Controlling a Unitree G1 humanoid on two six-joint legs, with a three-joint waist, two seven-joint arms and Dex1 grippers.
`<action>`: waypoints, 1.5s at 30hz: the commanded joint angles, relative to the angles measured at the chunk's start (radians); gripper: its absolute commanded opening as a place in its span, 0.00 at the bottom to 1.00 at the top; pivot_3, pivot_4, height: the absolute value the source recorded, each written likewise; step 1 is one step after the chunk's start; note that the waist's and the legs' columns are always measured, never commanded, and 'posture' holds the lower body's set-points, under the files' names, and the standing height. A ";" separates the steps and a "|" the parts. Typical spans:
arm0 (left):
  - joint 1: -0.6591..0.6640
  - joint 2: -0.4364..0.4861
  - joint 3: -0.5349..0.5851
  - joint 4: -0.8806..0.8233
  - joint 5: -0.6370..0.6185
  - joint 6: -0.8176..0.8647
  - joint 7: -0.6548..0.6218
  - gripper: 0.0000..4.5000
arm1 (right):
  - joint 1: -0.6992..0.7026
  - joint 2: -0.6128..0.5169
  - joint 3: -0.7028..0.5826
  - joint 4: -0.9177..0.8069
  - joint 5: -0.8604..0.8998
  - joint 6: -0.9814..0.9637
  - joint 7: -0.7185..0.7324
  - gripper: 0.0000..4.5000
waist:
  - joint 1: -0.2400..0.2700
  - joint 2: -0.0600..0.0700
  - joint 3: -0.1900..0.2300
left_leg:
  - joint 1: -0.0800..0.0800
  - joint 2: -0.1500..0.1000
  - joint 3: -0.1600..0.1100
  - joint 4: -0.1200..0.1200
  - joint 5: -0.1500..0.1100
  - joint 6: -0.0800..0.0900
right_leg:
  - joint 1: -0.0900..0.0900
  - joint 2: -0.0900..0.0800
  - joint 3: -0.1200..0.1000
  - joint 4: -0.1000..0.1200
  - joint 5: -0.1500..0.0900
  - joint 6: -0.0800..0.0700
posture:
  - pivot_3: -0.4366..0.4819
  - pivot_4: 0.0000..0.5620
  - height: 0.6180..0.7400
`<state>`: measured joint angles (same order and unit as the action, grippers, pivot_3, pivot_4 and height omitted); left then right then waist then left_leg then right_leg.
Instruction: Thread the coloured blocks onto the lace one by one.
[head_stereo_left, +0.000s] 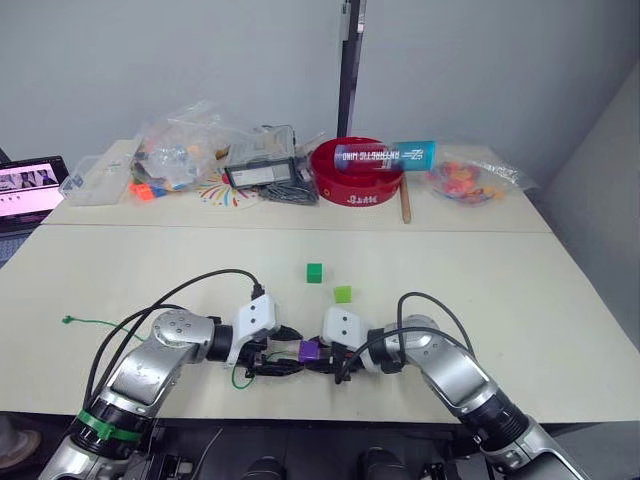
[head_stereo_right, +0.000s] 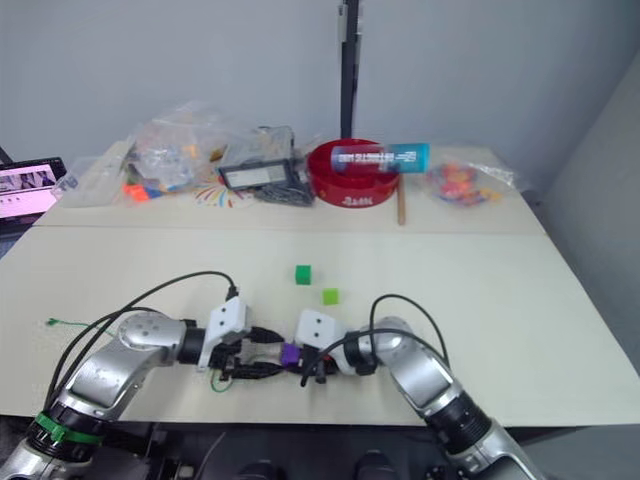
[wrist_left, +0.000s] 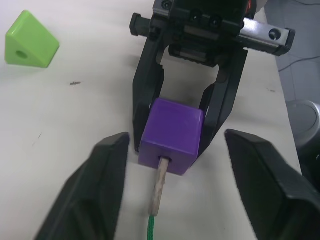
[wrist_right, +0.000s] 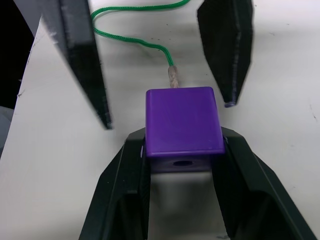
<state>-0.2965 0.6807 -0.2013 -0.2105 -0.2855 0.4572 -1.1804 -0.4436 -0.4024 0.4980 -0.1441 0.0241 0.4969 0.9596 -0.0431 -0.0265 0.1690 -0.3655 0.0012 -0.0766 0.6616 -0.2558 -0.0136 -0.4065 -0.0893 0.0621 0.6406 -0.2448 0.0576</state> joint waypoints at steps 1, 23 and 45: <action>0.002 0.044 0.045 -0.041 -0.045 0.002 -0.028 0.70 | 0.024 -0.026 0.005 0.043 -0.030 0.052 -0.028 0.26 | 0.000 0.000 0.000 | 0.000 0.000 0.000 0.000 0.000 0.000 | 0.000 0.000 0.000 0.000 0.000 0.000 | 0.48 0.27 0.92; 0.081 0.073 0.047 0.087 -0.009 -0.076 0.002 0.30 | 0.016 -0.041 0.006 0.044 -0.032 0.051 -0.025 0.26 | 0.002 0.000 0.000 | 0.001 0.000 0.000 0.000 0.000 0.000 | 0.001 0.000 0.000 0.000 0.000 0.000 | 0.48 0.27 0.92; -0.028 -0.007 -0.019 0.060 -0.002 -0.069 0.011 0.00 | 0.036 -0.049 0.011 0.022 -0.032 0.074 -0.042 0.26 | 0.005 0.000 0.000 | 0.001 0.000 0.000 0.000 0.000 0.000 | 0.002 -0.001 0.000 -0.001 -0.001 0.000 | 0.48 0.27 0.92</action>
<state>-0.3090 0.6796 -0.2109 -0.1171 -0.2845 0.3929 -1.1690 -0.4335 -0.4205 0.4949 -0.1699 0.0252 0.5151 0.9392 -0.0380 -0.0266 0.1690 -0.3646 0.0009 -0.0765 0.6616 -0.2559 -0.0136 -0.4049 -0.0899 0.0620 0.6395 -0.2453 0.0577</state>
